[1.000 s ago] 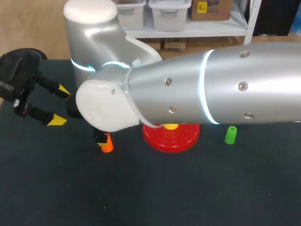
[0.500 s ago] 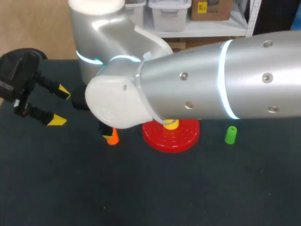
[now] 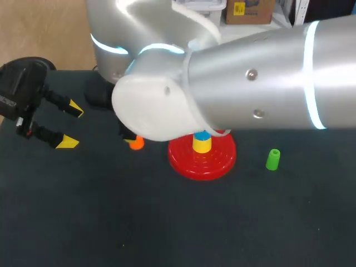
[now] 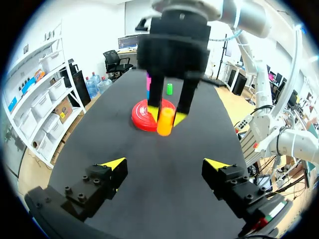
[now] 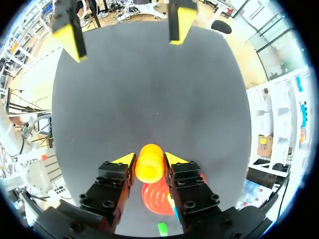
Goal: Pick up and stack the cylinders on the red base in this order: pink,purple,orange,green
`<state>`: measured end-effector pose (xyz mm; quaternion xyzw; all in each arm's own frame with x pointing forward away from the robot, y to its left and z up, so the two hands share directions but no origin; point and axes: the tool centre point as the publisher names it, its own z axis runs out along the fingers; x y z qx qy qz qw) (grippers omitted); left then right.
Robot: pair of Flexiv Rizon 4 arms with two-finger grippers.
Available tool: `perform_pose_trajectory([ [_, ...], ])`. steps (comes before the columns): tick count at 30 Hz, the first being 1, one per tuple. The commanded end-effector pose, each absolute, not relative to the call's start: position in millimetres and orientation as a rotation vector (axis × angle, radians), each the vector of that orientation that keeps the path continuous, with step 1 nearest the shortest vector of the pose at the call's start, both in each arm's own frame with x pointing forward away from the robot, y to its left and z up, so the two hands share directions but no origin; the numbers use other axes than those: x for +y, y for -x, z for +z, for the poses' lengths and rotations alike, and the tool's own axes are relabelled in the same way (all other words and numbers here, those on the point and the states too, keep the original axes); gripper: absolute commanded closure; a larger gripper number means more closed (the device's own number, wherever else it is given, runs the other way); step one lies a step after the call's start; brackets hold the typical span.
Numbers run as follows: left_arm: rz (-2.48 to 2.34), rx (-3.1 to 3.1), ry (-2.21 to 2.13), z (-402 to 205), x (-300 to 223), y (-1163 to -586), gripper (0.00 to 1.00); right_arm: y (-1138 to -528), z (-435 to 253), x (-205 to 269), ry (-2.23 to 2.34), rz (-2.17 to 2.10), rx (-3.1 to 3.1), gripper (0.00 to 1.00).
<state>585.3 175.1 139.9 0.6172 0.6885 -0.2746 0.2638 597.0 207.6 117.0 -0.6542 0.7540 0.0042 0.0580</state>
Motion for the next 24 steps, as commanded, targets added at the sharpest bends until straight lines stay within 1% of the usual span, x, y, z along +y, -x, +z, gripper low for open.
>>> perform_pose_trajectory([
  [1,-0.743,1.858,-1.669,140,176,-586,0.0,-590,151,200,1.968,-0.03,2.277,1.0],
  [12,-0.743,1.858,-1.669,140,176,-586,0.0,-608,212,173,1.911,-0.061,2.337,1.0],
  [24,-0.743,1.858,-1.669,140,176,-586,0.0,-626,223,123,1.722,-0.039,2.501,1.0],
])
